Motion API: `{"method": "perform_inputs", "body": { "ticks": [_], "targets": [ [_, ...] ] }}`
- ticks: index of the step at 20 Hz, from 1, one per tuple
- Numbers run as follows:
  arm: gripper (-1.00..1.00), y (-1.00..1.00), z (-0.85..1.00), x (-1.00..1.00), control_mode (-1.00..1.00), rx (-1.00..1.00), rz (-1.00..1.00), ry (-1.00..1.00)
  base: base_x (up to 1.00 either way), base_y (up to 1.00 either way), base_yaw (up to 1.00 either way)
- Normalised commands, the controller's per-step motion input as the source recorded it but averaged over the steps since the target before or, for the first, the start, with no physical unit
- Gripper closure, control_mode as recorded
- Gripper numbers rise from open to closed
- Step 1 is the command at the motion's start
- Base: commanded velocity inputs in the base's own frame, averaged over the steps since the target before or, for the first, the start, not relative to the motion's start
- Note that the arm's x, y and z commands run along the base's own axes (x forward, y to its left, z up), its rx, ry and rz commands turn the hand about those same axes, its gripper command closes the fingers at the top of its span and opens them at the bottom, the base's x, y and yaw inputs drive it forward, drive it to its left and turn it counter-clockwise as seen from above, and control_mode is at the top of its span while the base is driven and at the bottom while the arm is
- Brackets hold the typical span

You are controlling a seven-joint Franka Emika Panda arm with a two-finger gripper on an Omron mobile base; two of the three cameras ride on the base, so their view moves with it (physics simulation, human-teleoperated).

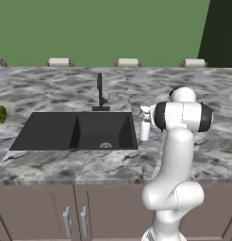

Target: Open the cabinet. Pick the spray and place it next to the sink. Then close the cabinet.

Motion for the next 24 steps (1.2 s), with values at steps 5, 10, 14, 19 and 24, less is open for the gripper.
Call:
{"method": "perform_inputs", "body": {
  "ticks": [5,10,14,19,24],
  "targets": [
    [1.00,-0.04,-0.46,0.00,-1.00,0.00,0.04,0.00,0.00,0.00,0.00],
    [-1.00,0.00,-0.45,0.00,-1.00,0.00,0.03,0.00,0.00,0.00,0.00],
    [-1.00,0.00,-0.46,0.00,-1.00,0.00,0.00,0.00,0.00,0.00,0.00],
    [-1.00,0.00,-0.46,-0.03,-1.00,0.00,0.00,0.00,0.00,0.00,0.00],
    [-1.00,-0.05,-0.39,-0.01,-1.00,0.00,0.00,0.00,0.00,0.00,0.00]
  ]
}}
